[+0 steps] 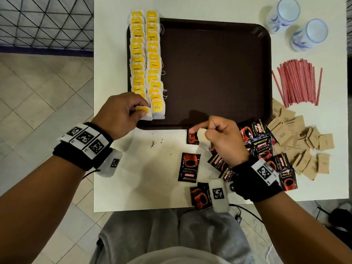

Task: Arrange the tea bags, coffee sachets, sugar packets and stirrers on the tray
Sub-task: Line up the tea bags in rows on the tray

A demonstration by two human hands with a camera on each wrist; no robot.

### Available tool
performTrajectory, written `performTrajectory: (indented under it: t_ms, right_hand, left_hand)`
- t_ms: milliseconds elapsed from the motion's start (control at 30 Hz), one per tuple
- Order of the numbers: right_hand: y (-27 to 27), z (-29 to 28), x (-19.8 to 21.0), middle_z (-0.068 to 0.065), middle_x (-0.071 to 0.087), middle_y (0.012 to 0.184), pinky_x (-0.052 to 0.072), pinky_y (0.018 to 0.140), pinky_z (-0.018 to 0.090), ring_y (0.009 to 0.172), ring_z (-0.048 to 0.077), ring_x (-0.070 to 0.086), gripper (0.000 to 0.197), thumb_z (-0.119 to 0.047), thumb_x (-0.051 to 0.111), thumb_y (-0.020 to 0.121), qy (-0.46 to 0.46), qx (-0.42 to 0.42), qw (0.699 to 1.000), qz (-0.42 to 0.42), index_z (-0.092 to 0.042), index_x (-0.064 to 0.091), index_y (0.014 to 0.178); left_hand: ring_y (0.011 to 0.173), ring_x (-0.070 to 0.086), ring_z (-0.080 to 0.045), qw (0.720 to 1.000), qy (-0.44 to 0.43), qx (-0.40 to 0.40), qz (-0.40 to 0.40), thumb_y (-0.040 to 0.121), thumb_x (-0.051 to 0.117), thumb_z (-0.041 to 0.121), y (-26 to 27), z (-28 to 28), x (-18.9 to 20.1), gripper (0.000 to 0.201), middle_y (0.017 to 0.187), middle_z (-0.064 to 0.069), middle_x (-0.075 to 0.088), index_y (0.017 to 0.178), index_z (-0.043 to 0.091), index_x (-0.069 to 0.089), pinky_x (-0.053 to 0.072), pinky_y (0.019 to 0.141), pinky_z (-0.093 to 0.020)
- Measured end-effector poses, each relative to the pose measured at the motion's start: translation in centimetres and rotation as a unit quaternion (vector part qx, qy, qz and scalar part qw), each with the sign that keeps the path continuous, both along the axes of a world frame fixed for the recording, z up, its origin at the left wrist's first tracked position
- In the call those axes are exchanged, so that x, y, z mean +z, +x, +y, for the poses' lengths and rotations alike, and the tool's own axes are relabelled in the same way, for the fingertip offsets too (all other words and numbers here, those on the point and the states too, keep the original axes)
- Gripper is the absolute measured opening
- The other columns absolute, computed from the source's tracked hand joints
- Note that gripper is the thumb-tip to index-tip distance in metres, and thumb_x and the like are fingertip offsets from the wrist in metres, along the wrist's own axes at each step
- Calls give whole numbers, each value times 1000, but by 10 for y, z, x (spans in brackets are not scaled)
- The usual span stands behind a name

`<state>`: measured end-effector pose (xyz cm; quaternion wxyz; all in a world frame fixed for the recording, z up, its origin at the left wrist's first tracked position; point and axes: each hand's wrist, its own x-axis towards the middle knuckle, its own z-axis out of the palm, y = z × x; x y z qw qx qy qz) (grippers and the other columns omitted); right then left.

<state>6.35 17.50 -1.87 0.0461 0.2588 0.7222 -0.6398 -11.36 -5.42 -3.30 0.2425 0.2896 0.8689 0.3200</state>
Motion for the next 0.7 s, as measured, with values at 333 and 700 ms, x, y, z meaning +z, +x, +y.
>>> performTrajectory:
  t_ms: [333, 700]
  right_hand:
    - [-21, -1, 3, -2, 70, 80, 50, 59, 20, 66, 5, 68, 15, 14, 62, 87, -10, 32, 999, -18, 0, 56, 86]
    - [-69, -18, -6, 9, 72, 76, 55, 55, 35, 66, 16, 73, 5, -11, 69, 91, 82, 102, 990, -51, -14, 67, 88]
  left_hand:
    - [93, 63, -16, 1000, 30, -7, -3, 87, 69, 8, 2, -1, -4, 14, 100, 3, 65, 99, 15, 71, 48, 86, -22]
    - [86, 64, -23, 996, 18, -66, 54, 86, 69, 6, 2, -1, -5, 16, 98, -5, 68, 100, 12, 72, 49, 80, -29]
